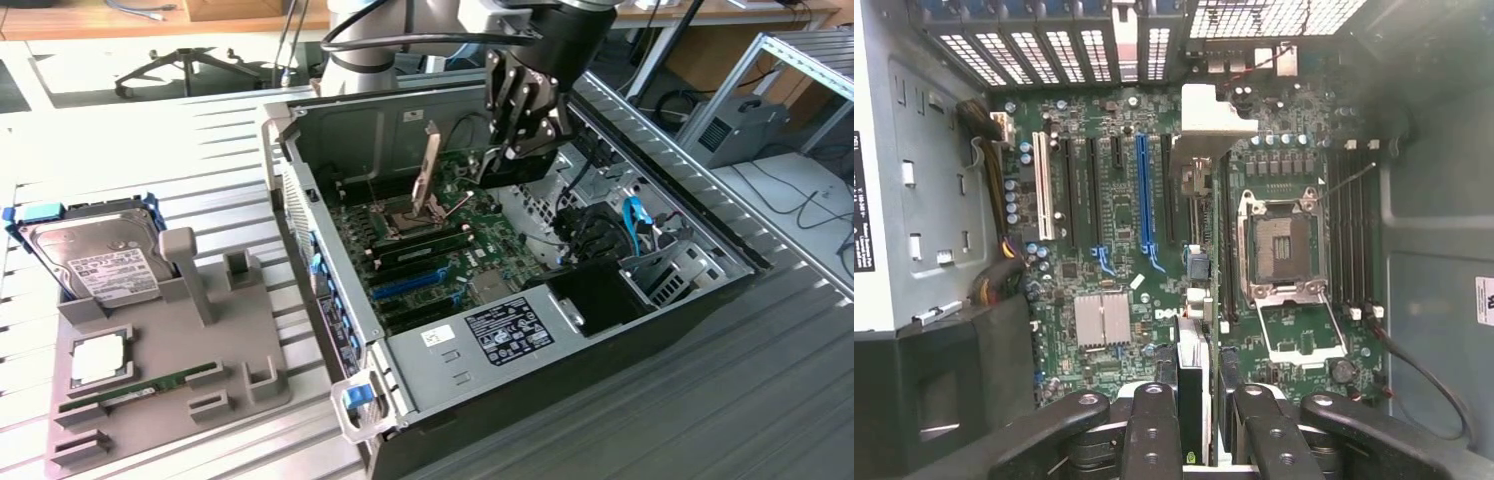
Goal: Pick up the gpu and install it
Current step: 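Insert the gpu into the slot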
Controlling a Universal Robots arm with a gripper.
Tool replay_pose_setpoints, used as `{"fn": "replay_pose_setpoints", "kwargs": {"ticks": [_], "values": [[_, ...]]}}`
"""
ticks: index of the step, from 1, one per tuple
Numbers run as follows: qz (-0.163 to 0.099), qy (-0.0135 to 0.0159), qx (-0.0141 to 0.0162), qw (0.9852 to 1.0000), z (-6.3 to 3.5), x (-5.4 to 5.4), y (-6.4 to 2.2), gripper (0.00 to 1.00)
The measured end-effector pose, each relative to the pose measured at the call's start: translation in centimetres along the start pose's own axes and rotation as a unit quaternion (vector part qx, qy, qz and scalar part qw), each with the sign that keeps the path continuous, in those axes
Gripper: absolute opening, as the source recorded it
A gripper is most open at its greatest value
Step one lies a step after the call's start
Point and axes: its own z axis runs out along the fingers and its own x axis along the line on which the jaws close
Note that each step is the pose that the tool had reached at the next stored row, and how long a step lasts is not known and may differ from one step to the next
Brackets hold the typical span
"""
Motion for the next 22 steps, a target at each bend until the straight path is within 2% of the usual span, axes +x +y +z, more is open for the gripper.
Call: {"fn": "replay_pose_setpoints", "kwargs": {"ticks": [22], "values": [[0.0,0.0,0.0,1.0,0.22,0.34,0.24,0.27]]}}
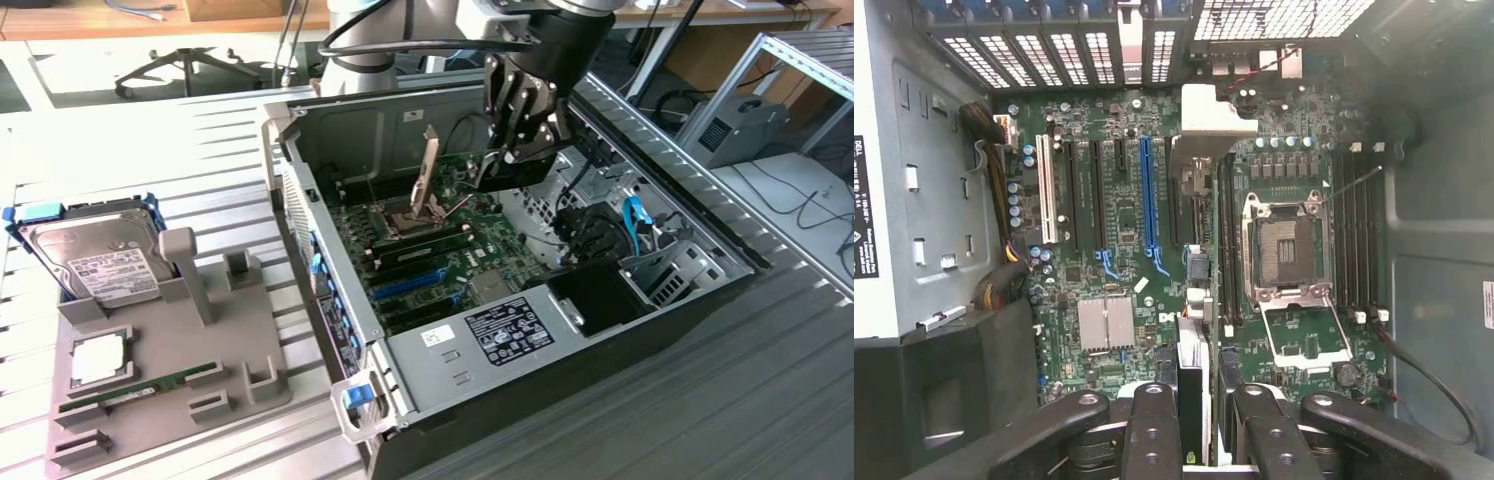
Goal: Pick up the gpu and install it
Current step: 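Insert the gpu into the slot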
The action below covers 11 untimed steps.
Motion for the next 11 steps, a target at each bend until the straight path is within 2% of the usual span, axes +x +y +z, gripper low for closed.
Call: {"fn": "replay_pose_setpoints", "kwargs": {"ticks": [11], "values": [[0.0,0.0,0.0,1.0,0.11,0.3,0.04,0.27]]}}
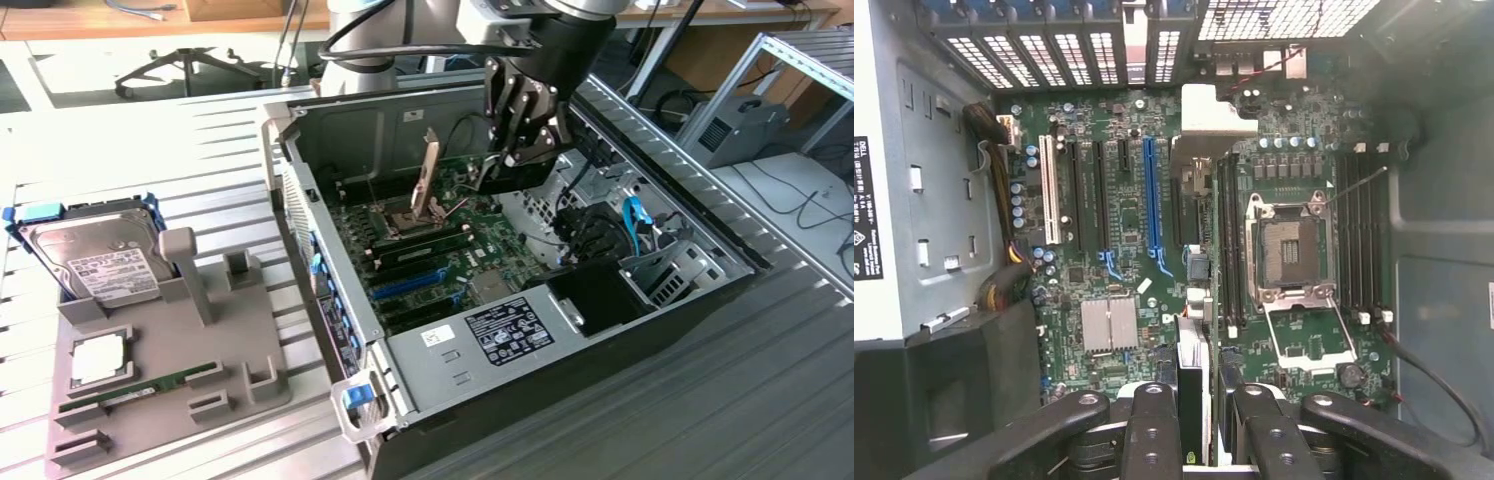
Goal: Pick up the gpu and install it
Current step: 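Insert the gpu into the slot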
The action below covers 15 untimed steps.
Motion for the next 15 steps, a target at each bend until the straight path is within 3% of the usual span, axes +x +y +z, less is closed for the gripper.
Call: {"fn": "replay_pose_setpoints", "kwargs": {"ticks": [15], "values": [[0.0,0.0,0.0001,1.0,0.48,0.68,0.14,0.27]]}}
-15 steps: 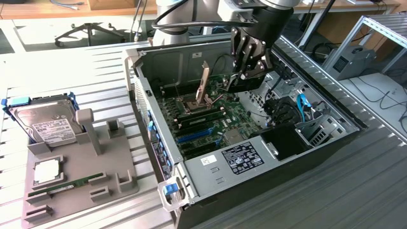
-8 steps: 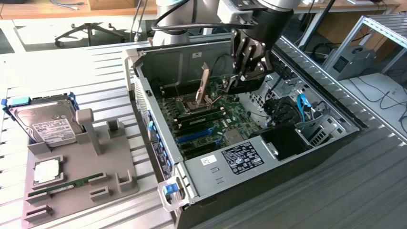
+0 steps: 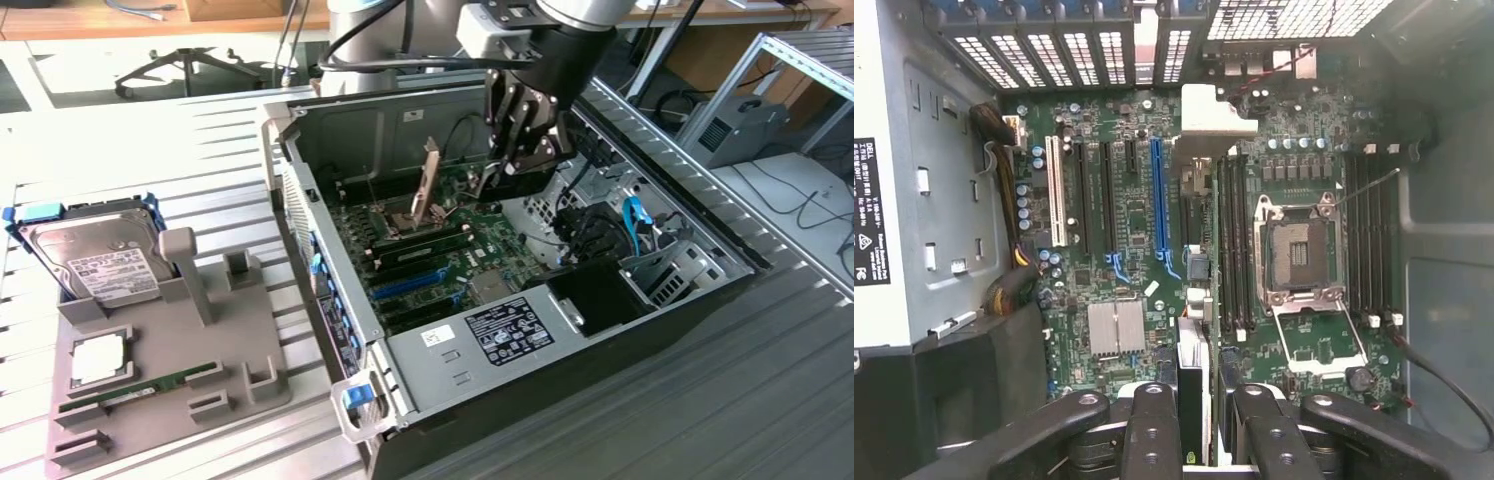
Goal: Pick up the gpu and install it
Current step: 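Insert the gpu into the slot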
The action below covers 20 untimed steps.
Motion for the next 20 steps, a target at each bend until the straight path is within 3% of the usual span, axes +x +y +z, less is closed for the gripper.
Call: {"fn": "replay_pose_setpoints", "kwargs": {"ticks": [20], "values": [[0.0,0.0,0.0,1.0,1.94,2.9,0.29,0.27]]}}
